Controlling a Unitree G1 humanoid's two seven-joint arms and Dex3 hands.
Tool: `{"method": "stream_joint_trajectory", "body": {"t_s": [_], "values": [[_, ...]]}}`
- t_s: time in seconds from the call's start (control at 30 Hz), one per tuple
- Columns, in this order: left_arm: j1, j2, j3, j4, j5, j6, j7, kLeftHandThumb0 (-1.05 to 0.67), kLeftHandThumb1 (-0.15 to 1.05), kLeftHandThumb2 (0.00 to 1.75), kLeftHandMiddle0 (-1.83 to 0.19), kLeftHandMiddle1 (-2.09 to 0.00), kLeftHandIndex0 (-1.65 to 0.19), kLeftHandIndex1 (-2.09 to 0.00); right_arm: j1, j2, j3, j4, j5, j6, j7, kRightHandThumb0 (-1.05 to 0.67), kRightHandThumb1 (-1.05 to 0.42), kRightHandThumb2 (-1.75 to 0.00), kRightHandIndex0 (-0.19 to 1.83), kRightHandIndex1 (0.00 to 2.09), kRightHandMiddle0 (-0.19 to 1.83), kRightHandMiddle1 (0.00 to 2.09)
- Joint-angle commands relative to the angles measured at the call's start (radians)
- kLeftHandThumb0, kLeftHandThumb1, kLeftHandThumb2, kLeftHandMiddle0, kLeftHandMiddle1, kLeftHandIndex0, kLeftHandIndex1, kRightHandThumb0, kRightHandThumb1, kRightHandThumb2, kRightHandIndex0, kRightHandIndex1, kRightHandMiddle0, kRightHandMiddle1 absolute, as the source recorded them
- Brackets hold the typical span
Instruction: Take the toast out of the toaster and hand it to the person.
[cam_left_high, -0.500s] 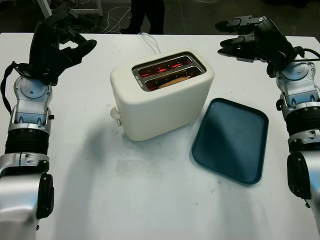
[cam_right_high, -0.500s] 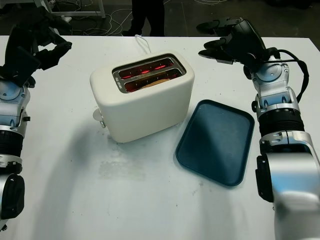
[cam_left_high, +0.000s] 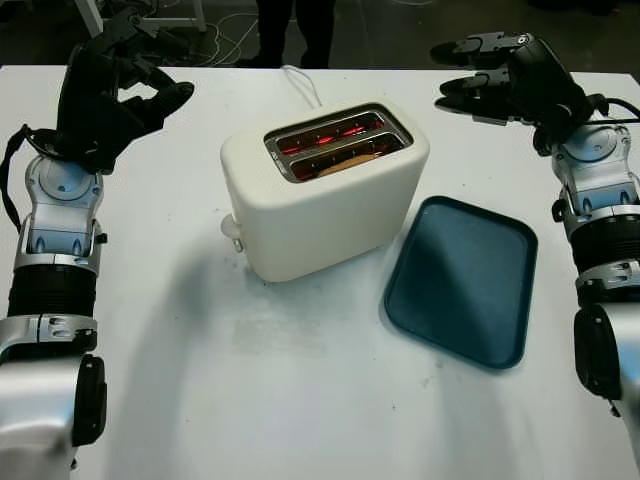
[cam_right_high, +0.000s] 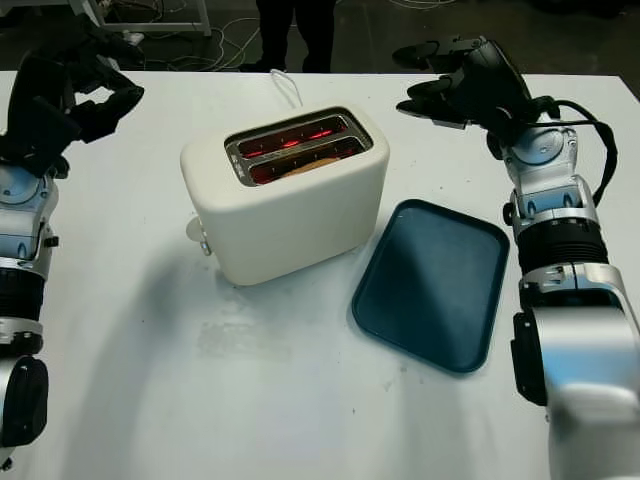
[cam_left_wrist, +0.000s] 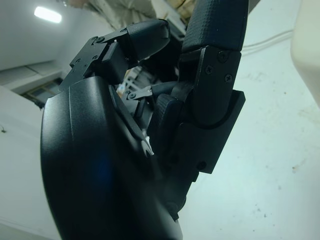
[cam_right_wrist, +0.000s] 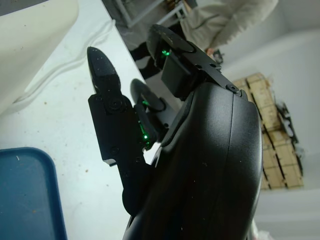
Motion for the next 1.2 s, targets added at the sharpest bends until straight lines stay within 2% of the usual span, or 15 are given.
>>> {"method": "stream_joint_trajectory", "body": {"t_s": [0.0, 0.3, 0.6, 1.17], "values": [[0.018, 0.007, -0.004, -0.022, 0.000, 0.020, -0.006, -1.05, 0.92, 0.23, -0.41, -1.35, -0.33, -1.27, 0.018, 0.001, -0.013, -0.024, 0.015, 0.002, 0.003, -0.34, -0.82, 0.00, 0.84, 0.01, 0.74, 0.00], [0.034, 0.002, -0.002, -0.063, -0.001, 0.045, -0.004, -1.05, 0.92, 0.21, -0.40, -1.33, -0.33, -1.23, 0.060, 0.009, -0.042, -0.119, 0.043, 0.050, 0.010, -0.28, -0.82, 0.00, 0.82, 0.00, 0.74, 0.00], [0.049, 0.001, -0.003, -0.106, 0.005, 0.078, -0.001, -1.05, 0.92, 0.21, -0.40, -1.33, -0.33, -1.23, 0.088, 0.021, -0.050, -0.190, 0.063, 0.058, 0.012, -0.38, -0.81, 0.00, 0.85, 0.02, 0.76, 0.01], [0.101, -0.024, 0.013, -0.203, -0.027, 0.231, -0.005, -1.05, 0.92, 0.10, -0.40, -1.33, -0.36, -1.21, 0.144, 0.019, -0.043, -0.244, 0.045, 0.040, 0.008, -0.36, -0.82, 0.00, 0.85, 0.02, 0.76, 0.01]]}}
